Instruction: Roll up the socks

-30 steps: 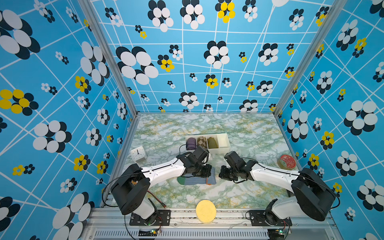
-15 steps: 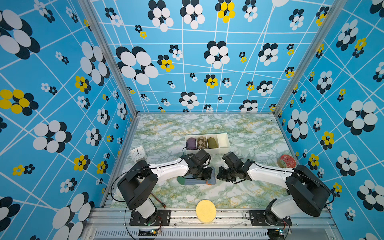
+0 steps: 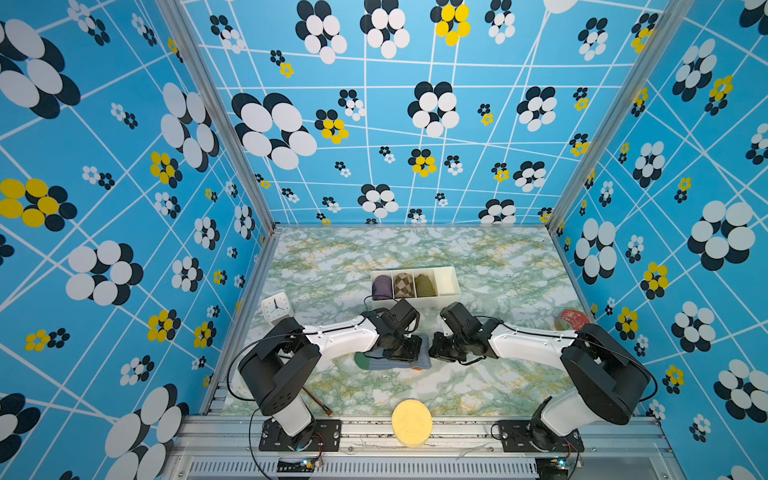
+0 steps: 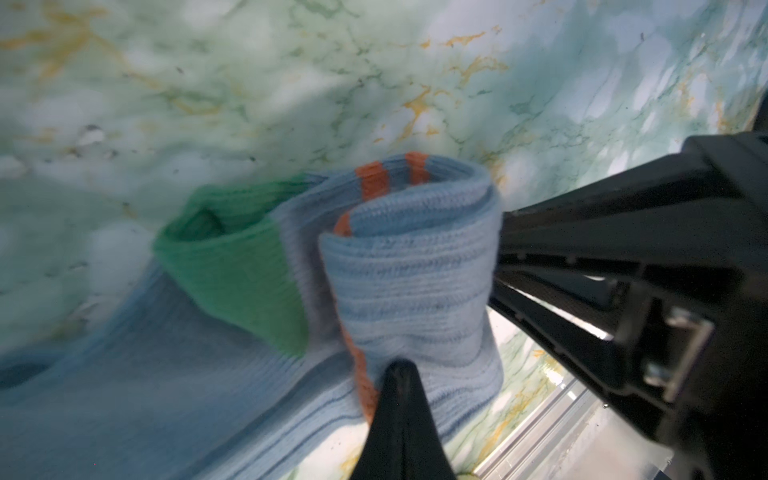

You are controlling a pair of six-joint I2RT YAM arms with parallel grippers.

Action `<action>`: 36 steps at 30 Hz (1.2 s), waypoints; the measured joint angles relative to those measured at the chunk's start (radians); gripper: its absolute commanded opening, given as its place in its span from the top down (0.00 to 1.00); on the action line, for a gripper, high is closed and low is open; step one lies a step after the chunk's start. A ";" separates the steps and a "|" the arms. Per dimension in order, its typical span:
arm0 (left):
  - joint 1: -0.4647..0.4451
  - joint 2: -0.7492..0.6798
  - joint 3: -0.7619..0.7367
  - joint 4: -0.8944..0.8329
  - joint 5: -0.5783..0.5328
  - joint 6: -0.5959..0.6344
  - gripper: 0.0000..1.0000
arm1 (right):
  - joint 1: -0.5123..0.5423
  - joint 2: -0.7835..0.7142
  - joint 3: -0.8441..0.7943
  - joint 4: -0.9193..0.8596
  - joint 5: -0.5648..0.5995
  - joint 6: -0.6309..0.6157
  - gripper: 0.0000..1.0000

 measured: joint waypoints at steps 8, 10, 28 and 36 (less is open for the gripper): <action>0.031 -0.001 -0.019 -0.005 -0.007 0.007 1.00 | 0.000 0.000 0.000 0.026 -0.026 0.000 0.85; 0.035 -0.001 -0.019 -0.005 -0.007 0.007 1.00 | 0.000 0.000 0.000 0.035 -0.033 0.000 0.85; 0.072 -0.037 -0.047 -0.018 -0.022 0.014 1.00 | 0.024 0.008 0.006 0.096 -0.068 -0.001 0.85; 0.105 -0.082 -0.071 -0.031 -0.032 0.026 1.00 | 0.028 0.008 0.014 0.098 -0.071 -0.002 0.85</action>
